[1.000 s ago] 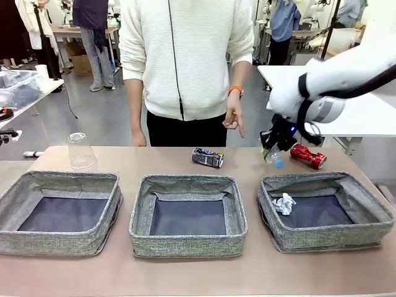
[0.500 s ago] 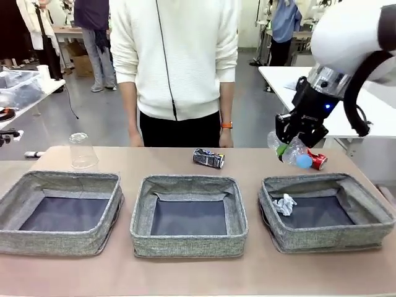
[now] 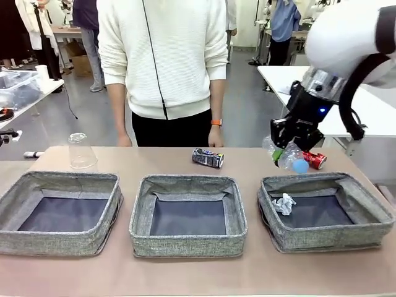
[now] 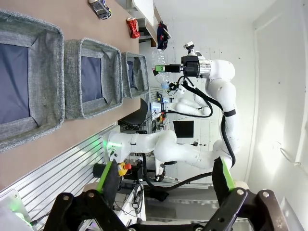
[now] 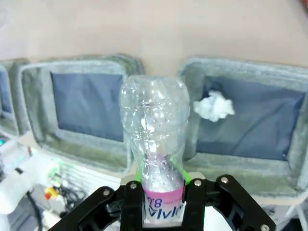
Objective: Sort the waste into the appropriate baskets.
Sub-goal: Pick up the waste item pointed out by the person.
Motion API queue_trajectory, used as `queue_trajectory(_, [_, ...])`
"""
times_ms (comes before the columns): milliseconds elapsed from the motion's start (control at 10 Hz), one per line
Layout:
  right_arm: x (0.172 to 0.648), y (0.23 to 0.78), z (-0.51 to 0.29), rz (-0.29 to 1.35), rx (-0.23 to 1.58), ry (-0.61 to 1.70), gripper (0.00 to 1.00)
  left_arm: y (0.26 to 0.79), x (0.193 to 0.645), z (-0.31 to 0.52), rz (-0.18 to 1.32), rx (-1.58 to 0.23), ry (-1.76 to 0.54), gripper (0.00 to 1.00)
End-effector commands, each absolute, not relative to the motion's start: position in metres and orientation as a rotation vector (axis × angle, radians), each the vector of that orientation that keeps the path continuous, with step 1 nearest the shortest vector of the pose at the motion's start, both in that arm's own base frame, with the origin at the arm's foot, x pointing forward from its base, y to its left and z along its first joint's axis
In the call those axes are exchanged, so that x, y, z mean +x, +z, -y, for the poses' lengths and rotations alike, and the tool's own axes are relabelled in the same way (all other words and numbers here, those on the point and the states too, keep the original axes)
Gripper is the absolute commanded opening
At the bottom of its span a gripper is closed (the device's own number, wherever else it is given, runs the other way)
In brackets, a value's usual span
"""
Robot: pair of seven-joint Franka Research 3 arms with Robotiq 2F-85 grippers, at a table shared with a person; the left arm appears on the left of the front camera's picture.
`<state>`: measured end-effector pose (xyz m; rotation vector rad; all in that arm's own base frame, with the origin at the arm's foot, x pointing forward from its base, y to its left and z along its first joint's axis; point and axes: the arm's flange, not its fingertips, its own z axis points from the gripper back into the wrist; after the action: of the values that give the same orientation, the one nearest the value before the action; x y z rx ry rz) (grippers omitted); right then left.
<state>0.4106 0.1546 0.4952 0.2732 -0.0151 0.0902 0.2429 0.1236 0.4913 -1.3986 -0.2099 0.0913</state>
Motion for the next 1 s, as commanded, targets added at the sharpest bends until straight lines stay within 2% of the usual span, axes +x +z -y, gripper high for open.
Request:
queue_trajectory(0, [0.407,0.537,-0.222,-0.084,0.27,0.072,0.22,0.495,0.242,-0.122,0.212,-1.42,0.094,1.0])
queue_trajectory(100, [0.398,0.562,-0.262,-0.121,0.261,-0.044,0.22,0.495,0.242,-0.122,0.212,-1.42,0.094,1.0])
queue_trajectory(400, [0.374,0.624,-0.366,-0.004,0.251,-0.1,0.22,0.495,0.242,-0.122,0.212,-1.42,0.094,1.0])
queue_trajectory(700, [0.333,0.68,-0.405,0.087,0.137,0.005,0.22,0.495,0.242,-0.122,0.212,-1.42,0.094,1.0])
queue_trajectory(900, [0.322,0.704,-0.411,0.17,0.1,-0.01,0.22,0.495,0.242,-0.122,0.212,-1.42,0.094,1.0])
